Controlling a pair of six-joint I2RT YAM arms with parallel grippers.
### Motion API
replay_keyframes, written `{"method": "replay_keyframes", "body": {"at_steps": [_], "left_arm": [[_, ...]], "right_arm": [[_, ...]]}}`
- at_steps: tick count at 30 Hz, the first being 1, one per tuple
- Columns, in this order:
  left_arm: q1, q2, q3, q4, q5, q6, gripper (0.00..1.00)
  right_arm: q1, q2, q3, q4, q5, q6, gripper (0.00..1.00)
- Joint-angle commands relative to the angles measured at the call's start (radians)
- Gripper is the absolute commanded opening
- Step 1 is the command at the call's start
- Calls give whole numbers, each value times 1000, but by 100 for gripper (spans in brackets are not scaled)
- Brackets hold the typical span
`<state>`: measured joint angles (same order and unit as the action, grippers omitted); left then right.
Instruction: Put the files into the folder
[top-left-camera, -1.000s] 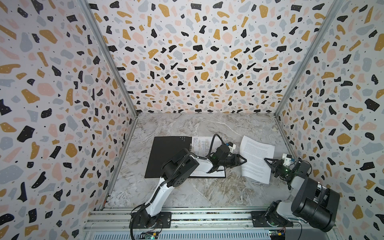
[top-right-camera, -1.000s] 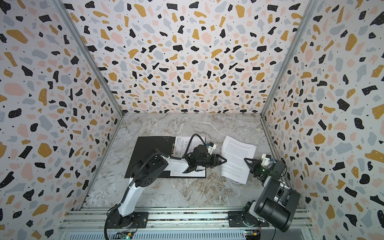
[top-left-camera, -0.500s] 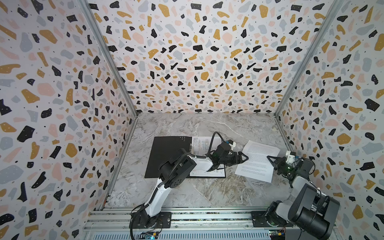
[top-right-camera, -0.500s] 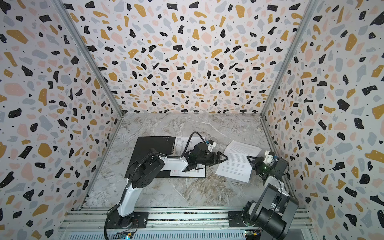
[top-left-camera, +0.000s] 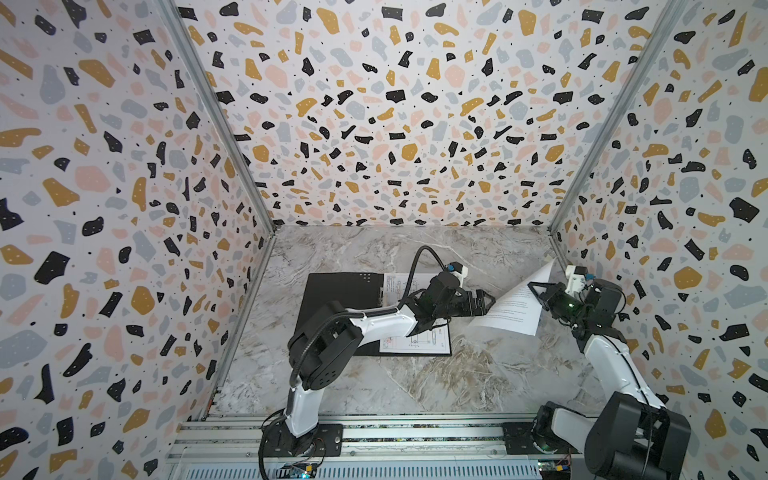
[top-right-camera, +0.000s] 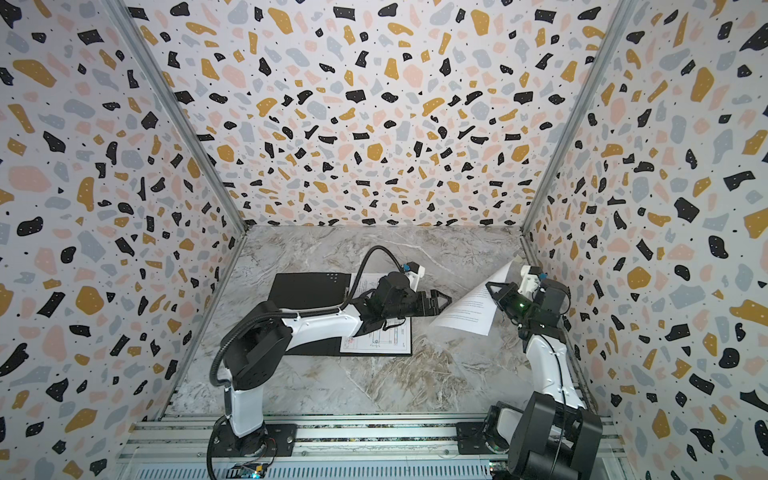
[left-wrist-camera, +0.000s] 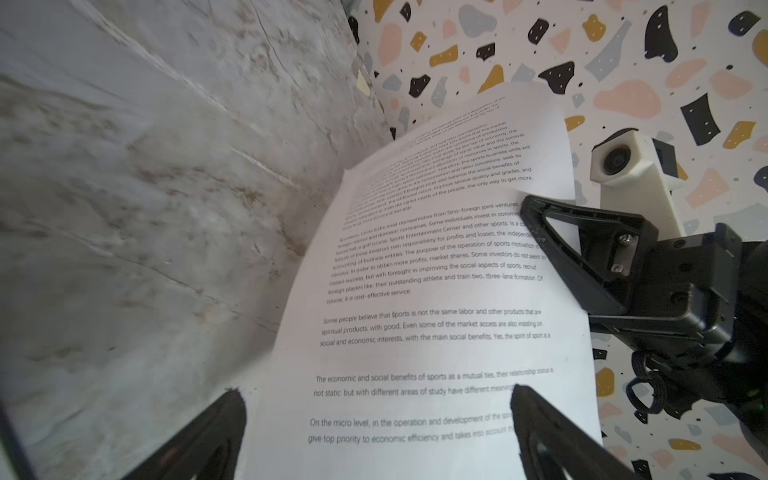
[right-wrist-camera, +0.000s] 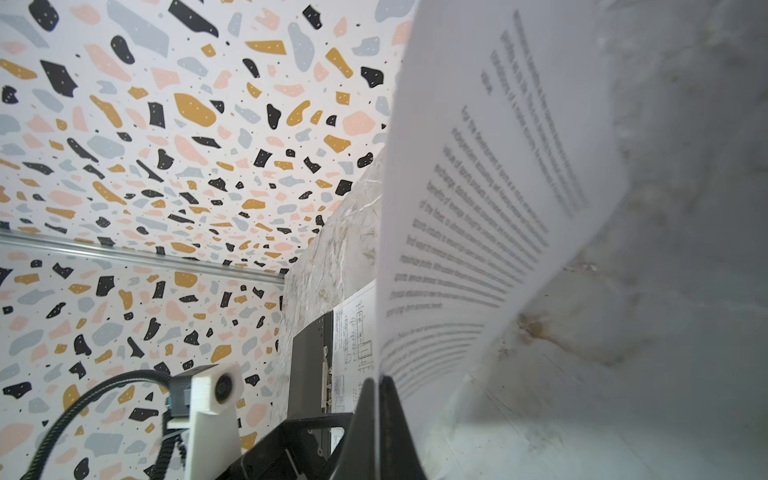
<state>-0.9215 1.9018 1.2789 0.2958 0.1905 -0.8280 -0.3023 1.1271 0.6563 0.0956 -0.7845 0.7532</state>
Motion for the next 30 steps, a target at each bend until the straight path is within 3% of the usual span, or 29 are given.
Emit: {"method": "replay_keyframes", "body": {"at_steps": [1,4,12,17,21,26,30], "left_arm": [[18,-104,-43,-115,-192,129,100],[50,-195,-110,-147,-286,155,100],[223,-437,-363,-148,-350,143,99],[348,-558,-480,-180,-380,144,100],[459,-604,-552,-197,-328,142,100],[528,-607,-603,-185,-246,156,99],[560,-580,-624,-161,-166,151,99]], "right_arm": [[95,25,78,-57,103,-41,0],[207,72,133,-70,172,-54,0],[503,267,341,-118,301,-88,0],[659,434,502,-147,317,-96,0],[766,574,681,-194,279,-113,0],[809,621,801,-180,202,-87,0],[779,588,697,-91,194,-33,0]]}}
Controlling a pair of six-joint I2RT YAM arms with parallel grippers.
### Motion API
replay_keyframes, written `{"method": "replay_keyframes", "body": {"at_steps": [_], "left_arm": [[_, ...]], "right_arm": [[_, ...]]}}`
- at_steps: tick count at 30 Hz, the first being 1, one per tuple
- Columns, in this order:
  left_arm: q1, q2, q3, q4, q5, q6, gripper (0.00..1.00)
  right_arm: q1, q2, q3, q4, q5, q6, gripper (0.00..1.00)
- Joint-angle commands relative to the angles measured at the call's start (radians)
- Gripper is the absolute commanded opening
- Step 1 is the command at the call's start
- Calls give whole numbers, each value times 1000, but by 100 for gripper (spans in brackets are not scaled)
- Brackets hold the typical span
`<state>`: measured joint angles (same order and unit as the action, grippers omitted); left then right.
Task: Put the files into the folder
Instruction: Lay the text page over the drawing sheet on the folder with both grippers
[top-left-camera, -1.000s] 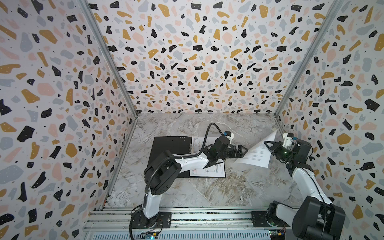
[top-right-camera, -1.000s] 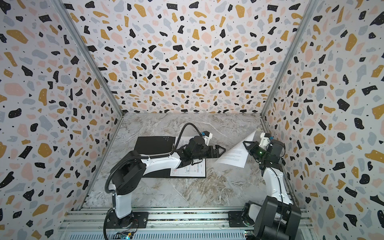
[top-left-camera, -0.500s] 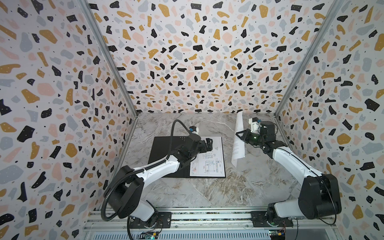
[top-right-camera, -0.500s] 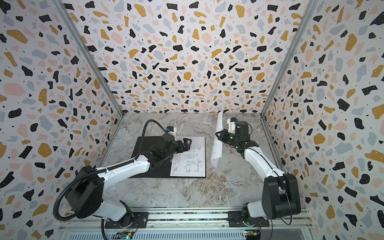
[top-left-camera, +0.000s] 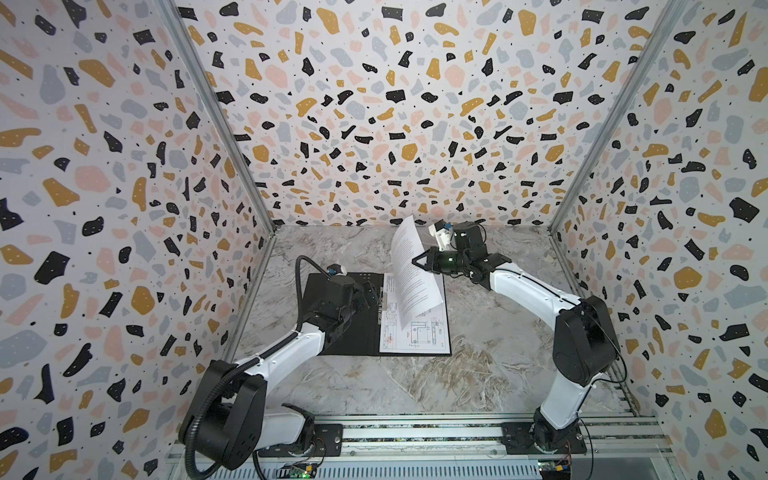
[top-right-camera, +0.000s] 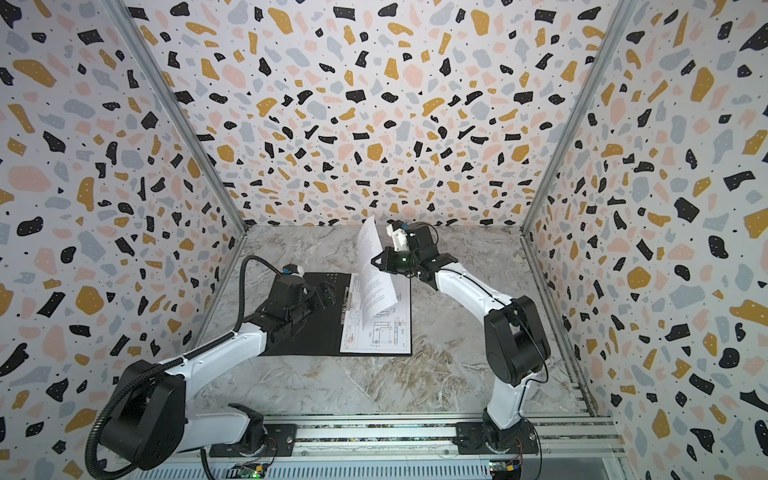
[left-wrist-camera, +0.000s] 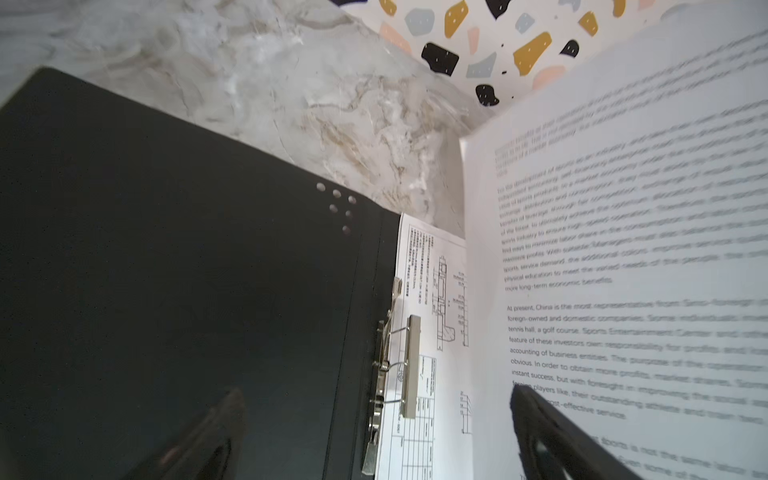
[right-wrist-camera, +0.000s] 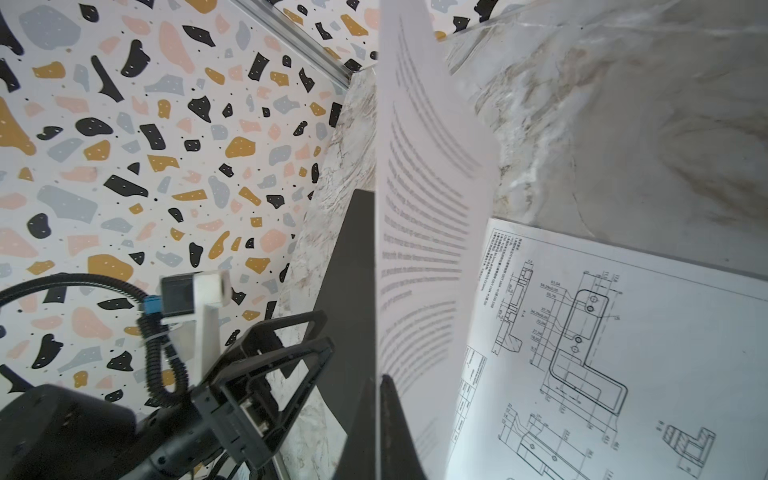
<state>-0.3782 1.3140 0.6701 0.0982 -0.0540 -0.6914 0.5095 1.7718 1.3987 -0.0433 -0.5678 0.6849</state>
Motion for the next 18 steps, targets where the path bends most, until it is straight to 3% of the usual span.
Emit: {"method": "replay_keyframes", "body": {"at_steps": [1,9,18], "left_arm": [[22,12,-22,51,97,12,100],[45,64,-63,140,232,16,100],[46,138,-88,222,329,15,100]], "right_arm": [[-42,-62,-83,71,-22,46,0],[-91,-66,-374,226,55,45,0],[-106,-38,-489,315,75,78,0]]}}
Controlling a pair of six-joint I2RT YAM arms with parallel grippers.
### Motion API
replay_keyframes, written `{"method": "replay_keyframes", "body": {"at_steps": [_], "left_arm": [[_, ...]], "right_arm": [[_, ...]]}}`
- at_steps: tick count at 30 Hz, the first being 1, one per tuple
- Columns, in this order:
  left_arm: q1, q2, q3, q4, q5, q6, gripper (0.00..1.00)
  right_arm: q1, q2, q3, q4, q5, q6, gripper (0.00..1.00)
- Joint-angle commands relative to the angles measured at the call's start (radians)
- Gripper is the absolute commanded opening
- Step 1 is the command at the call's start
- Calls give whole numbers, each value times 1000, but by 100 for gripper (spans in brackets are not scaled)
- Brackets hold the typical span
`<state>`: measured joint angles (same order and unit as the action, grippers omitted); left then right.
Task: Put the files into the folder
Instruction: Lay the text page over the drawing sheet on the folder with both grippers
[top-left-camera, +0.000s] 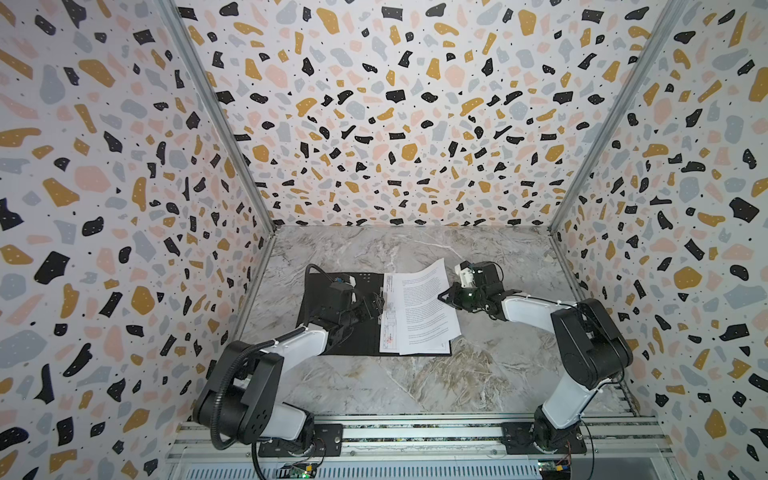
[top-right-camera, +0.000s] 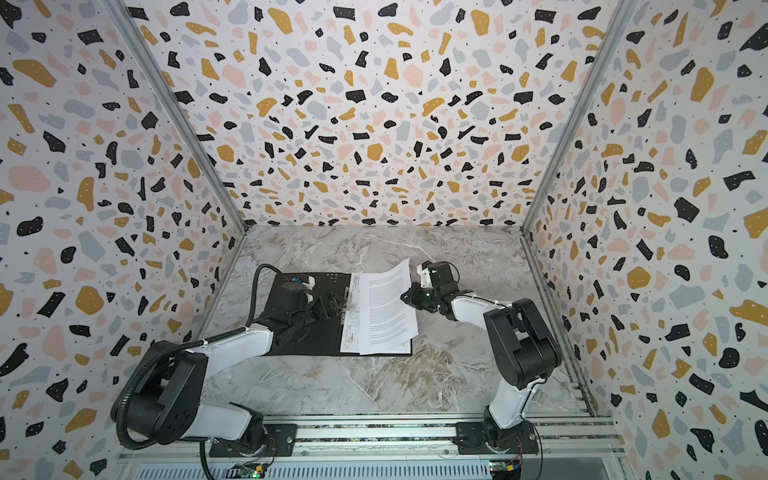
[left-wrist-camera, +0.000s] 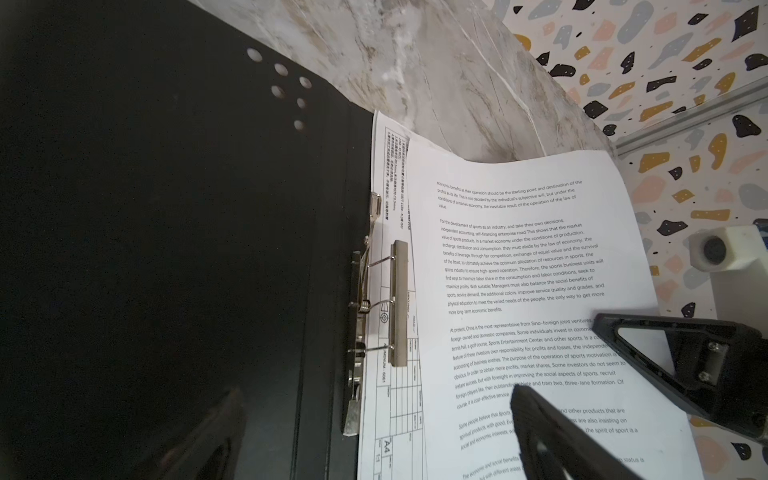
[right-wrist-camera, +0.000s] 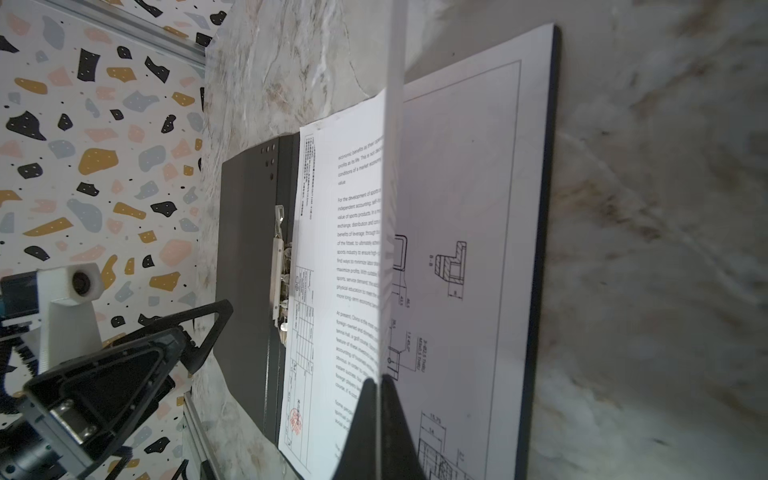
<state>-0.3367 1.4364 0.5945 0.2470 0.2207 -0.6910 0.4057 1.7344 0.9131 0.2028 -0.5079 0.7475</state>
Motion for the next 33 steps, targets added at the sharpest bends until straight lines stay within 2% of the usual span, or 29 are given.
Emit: {"method": "replay_keyframes", "body": {"at_steps": [1,15,20,33], "left_arm": [[5,22,-14,81,62,12,100],[2,109,-49,228,179,-55,100],[-15,126,-48,249,184,-64,100],[-71,166,-23,288,197,-88,100]], "right_arm": [[-4,1,-9,74,15,22,0],[-8,23,-58,134,52,123,0],[-5,29,-74,169,38,161,0],[-7,39,-69,178,31,166,0]]}}
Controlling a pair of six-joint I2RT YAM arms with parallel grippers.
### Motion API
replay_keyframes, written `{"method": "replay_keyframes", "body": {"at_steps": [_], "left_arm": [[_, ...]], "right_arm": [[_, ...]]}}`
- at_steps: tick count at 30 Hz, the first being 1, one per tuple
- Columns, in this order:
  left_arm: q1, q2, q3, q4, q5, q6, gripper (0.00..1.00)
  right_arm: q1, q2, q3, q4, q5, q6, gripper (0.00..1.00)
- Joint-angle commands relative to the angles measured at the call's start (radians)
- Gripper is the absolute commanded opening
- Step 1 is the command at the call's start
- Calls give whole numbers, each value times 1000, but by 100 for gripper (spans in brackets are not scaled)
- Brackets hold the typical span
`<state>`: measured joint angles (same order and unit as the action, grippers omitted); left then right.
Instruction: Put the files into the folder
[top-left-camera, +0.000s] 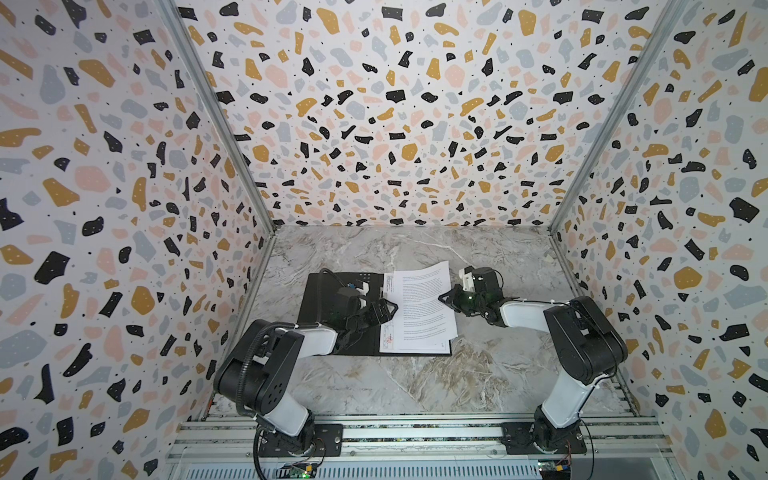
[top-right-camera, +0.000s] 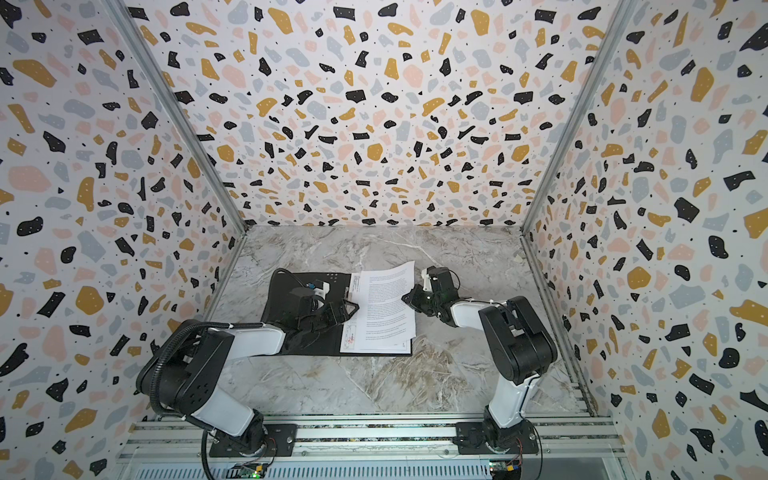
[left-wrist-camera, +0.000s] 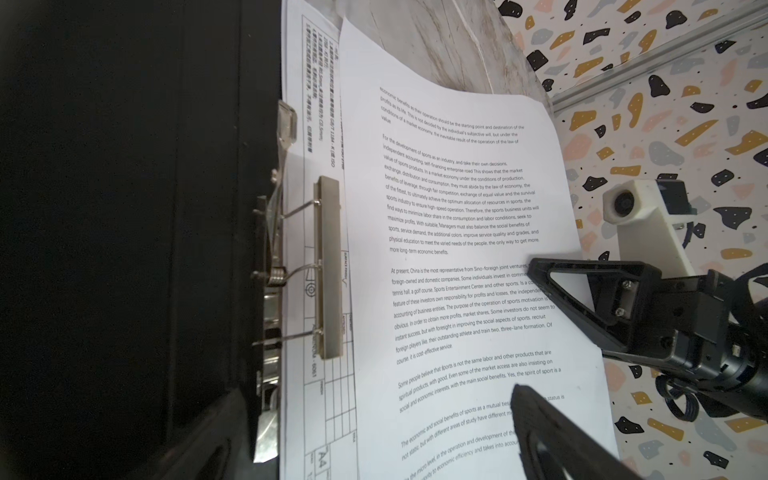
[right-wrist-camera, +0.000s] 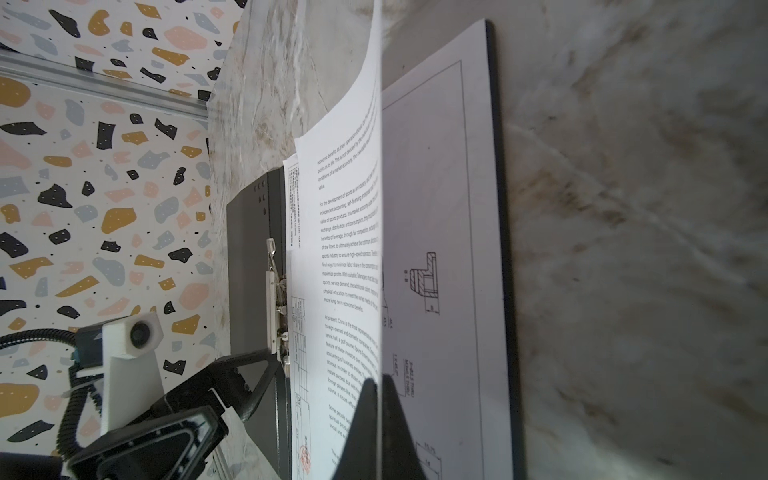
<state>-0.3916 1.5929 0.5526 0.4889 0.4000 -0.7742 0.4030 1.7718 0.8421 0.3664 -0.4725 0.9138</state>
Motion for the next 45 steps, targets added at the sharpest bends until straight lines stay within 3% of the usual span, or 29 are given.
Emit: {"method": "replay_keyframes", "body": {"at_steps": [1,26,45], "left_arm": [[-20,13,20,51,16,-8,100],[-144,66,49,139,-13,-86,100],[-171,91,53,173,-15,-104,100]], "right_arm": [[-5,0,1,12,-8,-1,0],[-74,-23,30,-69,-93,-163,0],[-112,-33,9,-78,-138,-218,0]]}}
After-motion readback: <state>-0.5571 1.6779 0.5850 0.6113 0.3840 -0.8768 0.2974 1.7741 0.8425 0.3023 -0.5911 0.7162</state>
